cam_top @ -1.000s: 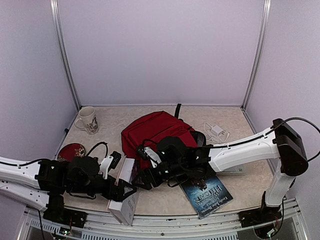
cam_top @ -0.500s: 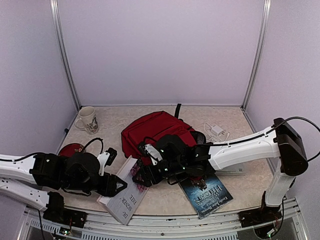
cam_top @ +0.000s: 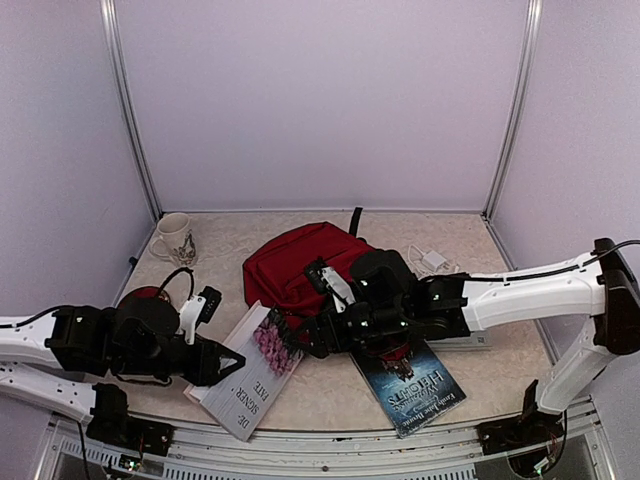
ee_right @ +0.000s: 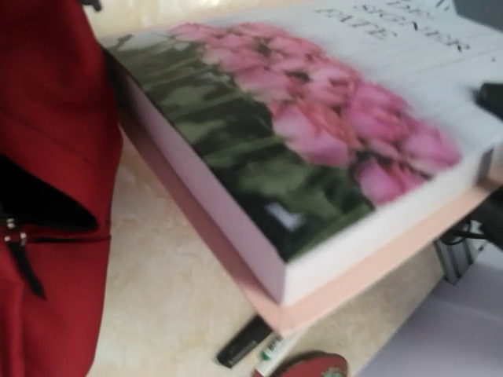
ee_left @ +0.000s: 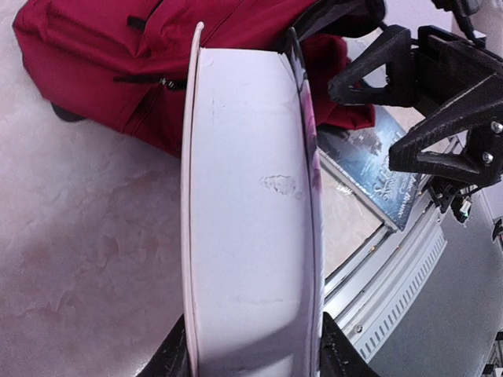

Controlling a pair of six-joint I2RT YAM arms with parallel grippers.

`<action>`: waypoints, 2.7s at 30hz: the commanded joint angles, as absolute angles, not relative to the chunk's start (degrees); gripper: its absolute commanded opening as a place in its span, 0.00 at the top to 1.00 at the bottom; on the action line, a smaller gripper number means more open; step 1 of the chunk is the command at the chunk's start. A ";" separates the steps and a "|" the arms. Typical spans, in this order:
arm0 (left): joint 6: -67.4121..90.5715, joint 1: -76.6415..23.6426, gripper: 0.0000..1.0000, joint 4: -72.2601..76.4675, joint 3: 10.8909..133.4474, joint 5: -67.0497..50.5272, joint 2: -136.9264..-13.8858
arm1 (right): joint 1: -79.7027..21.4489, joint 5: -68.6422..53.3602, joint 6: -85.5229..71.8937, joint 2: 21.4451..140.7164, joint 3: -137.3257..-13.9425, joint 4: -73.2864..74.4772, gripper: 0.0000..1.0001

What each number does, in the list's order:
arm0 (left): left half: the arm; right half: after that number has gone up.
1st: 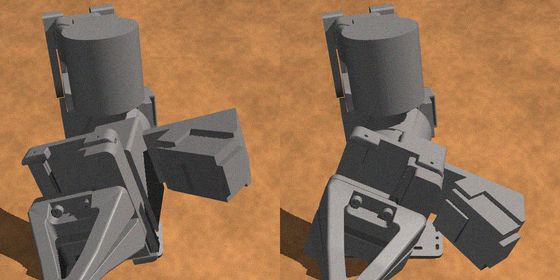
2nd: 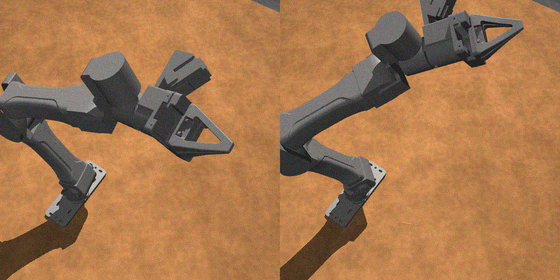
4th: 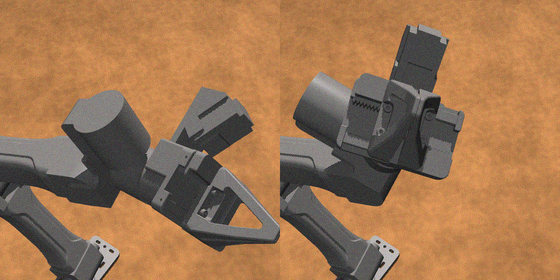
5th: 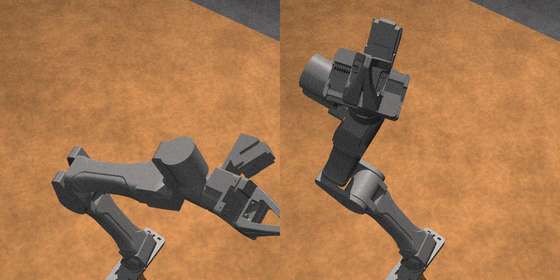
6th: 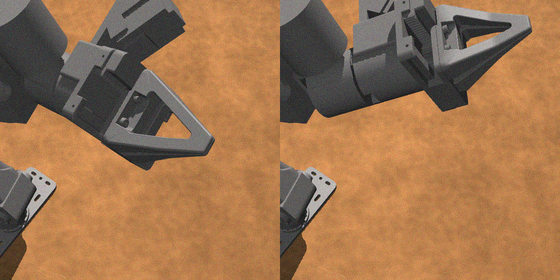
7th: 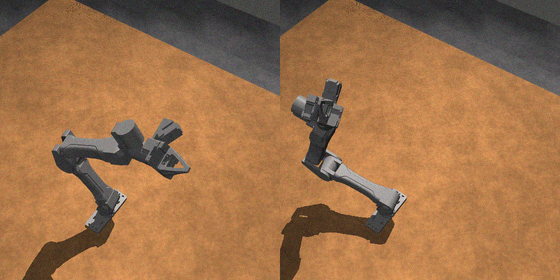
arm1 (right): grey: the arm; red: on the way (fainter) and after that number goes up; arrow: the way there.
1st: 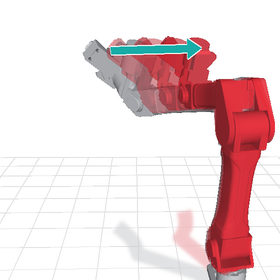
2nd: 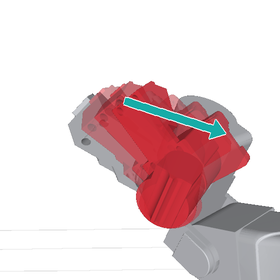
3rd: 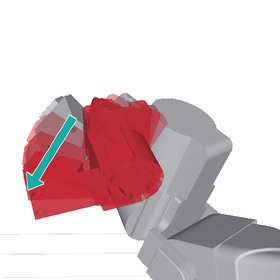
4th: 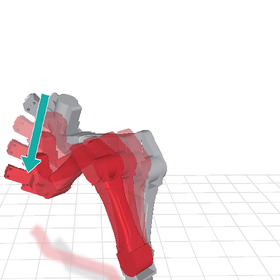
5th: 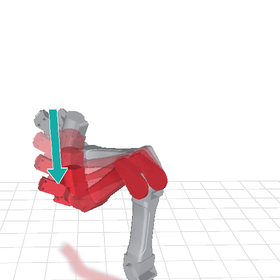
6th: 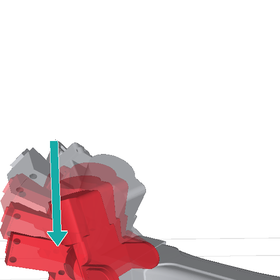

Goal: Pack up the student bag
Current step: Pick up the book at the corner of the board, then pass from the left arm to the right, then pass from the right arm to the left

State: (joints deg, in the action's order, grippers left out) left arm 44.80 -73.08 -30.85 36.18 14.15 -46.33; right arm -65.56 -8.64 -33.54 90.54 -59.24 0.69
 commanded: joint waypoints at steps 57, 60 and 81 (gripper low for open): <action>4.92 -69.33 0.01 6.59 40.97 6.84 -45.34 | -55.84 -31.84 -3.46 59.59 -58.04 26.87 0.88; 2.67 -68.76 0.01 2.54 42.60 3.34 -45.12 | -55.82 -36.43 -3.13 60.29 -59.47 30.69 0.85; -3.84 -58.21 0.18 -28.54 76.48 -39.12 -74.81 | -56.92 -40.08 4.31 65.75 -64.54 34.35 0.81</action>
State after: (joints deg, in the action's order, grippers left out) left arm -1.34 -56.51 -24.97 75.20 -28.36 -72.16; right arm -56.51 -38.63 2.37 65.19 -62.13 36.42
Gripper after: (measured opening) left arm 0.822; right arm 0.246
